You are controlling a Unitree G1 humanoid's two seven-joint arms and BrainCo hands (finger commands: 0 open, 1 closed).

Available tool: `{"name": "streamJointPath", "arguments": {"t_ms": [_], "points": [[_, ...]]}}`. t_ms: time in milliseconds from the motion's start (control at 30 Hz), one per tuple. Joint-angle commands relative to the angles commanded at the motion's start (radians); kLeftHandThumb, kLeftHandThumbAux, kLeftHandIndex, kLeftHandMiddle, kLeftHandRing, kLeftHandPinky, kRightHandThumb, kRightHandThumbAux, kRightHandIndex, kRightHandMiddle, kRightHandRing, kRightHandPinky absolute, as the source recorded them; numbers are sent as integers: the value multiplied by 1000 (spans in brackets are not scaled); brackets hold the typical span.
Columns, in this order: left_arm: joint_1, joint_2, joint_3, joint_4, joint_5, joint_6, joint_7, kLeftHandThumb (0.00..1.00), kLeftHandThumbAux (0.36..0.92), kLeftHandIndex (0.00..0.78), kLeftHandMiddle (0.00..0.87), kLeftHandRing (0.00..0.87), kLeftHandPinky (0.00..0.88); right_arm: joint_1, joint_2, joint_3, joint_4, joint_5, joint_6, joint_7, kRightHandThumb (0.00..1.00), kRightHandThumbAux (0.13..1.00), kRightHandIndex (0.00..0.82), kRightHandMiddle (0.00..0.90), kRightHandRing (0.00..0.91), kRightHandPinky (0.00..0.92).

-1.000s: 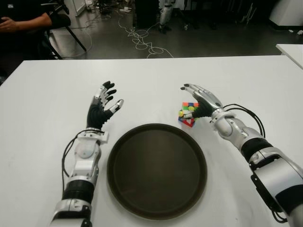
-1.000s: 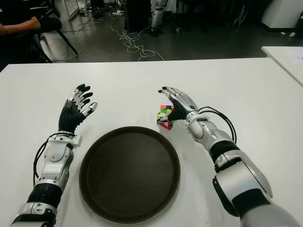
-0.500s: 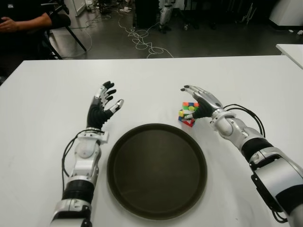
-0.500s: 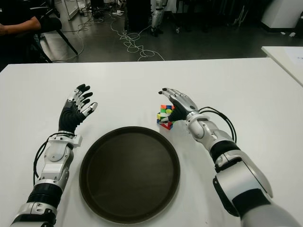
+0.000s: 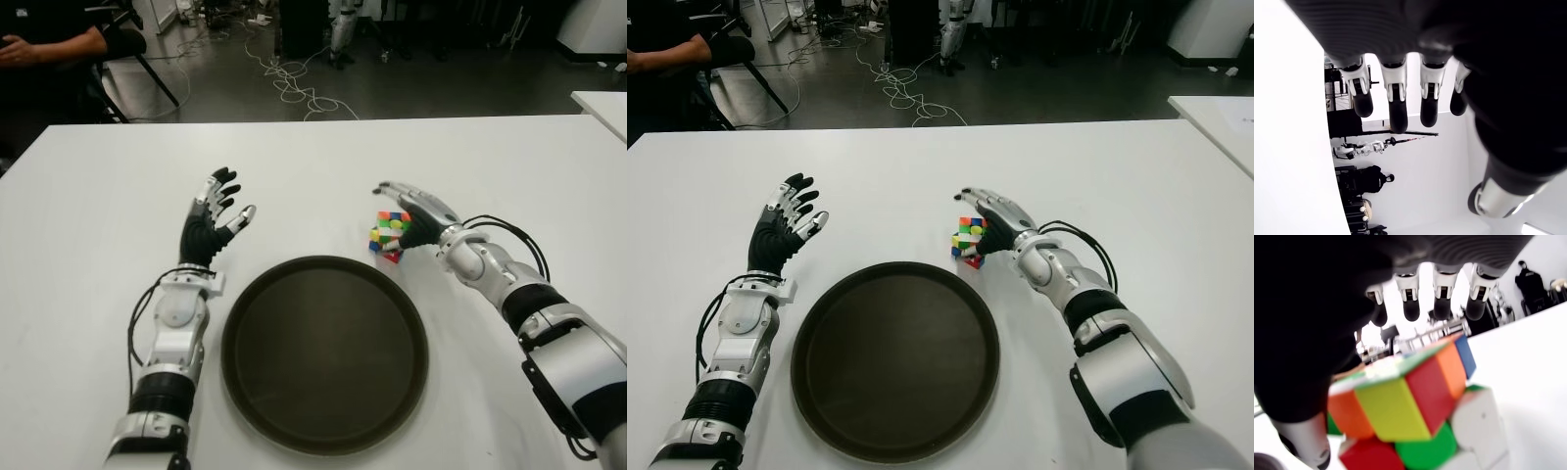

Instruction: Pick up the Rubik's Cube and put it in the plate

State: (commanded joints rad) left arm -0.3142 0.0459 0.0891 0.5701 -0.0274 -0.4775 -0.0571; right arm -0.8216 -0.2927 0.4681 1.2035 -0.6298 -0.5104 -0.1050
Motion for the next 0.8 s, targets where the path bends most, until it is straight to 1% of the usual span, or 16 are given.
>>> {"name": "streamJointPath", "arguments": {"t_ms": [100, 233, 367, 500, 800], "points": [[0, -1, 1, 2, -1, -1, 1, 42, 743, 71, 146, 126, 97, -9, -3, 16, 0, -10, 15, 66, 0, 755, 28, 40, 59, 63], [-1, -1, 0, 2, 0, -1, 2, 43, 746, 71, 144, 124, 100, -7, -4, 20, -12, -10, 12, 94, 0, 760, 31, 48, 67, 68], [-1, 0, -1, 1, 2, -3, 1, 48, 752, 71, 145, 126, 108, -3, -5, 20, -25, -7, 7, 103, 0, 758, 35, 54, 74, 74], [1, -3, -1, -4, 3, -6, 6, 36, 744, 76, 151, 137, 123, 3, -9, 18, -39, -4, 3, 108, 0, 750, 32, 53, 74, 75], [8, -2, -2, -19, 4, 4, 8, 49, 755, 76, 156, 139, 118, 7, -11, 23, -56, -11, 10, 107, 0, 727, 17, 51, 69, 71]]}}
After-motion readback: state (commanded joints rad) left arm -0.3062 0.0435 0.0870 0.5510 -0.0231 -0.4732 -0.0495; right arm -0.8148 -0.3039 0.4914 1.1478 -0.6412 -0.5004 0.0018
